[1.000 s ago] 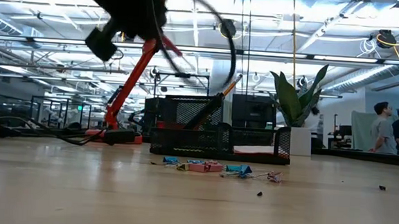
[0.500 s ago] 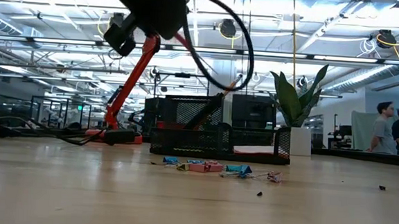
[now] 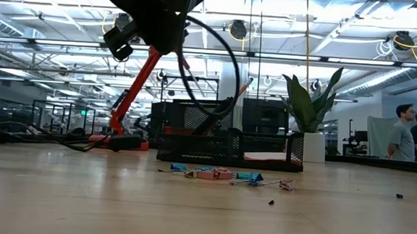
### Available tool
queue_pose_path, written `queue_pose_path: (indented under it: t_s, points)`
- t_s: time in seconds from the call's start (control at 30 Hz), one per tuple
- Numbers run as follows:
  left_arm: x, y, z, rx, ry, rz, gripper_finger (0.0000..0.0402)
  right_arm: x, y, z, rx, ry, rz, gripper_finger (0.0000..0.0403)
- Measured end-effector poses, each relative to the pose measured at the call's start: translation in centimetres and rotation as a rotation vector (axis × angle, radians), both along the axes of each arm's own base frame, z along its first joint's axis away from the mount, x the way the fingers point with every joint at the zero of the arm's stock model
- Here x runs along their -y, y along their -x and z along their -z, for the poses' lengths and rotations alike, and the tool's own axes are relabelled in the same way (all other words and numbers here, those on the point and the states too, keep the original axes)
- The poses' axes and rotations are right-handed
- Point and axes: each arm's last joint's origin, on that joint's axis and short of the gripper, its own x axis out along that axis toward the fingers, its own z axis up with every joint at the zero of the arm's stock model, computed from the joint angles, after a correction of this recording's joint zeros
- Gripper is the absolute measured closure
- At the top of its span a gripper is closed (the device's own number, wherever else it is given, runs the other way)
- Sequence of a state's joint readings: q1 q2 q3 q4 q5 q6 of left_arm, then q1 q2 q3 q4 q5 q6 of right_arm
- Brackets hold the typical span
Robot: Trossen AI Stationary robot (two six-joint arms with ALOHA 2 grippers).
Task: Pick and place office supplies into organizer
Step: Put the red scissors into the black desk organizer
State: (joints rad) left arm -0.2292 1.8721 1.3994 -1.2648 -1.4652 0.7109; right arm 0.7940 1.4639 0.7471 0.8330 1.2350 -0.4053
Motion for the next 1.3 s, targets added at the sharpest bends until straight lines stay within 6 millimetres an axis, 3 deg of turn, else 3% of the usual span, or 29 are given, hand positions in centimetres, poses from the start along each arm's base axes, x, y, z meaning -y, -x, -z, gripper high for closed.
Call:
queue_pose_path:
  t_s: [0.5, 0.83, 1.07, 1.3]
  points:
    - [-1.8, 0.3, 0.0, -0.116, 0.017, -0.056, 0.0387, 0.0, 0.0, 0.0, 0.013, -0.027, -0.001, 0.0222]
    - [-1.8, -0.2, 1.8, -0.207, 0.046, -0.057, 0.0387, -0.2, 0.1, 0.1, 0.03, -0.076, -0.01, 0.0222]
    - [-1.6, -0.3, 2.0, -0.241, 0.068, -0.048, 0.0387, -0.3, 0.2, 0.1, 0.033, -0.083, -0.015, 0.0222]
    - [-1.6, -0.2, 2.2, -0.385, 0.114, -0.032, 0.0387, -0.3, 0.2, 0.1, 0.034, -0.085, -0.019, 0.0222]
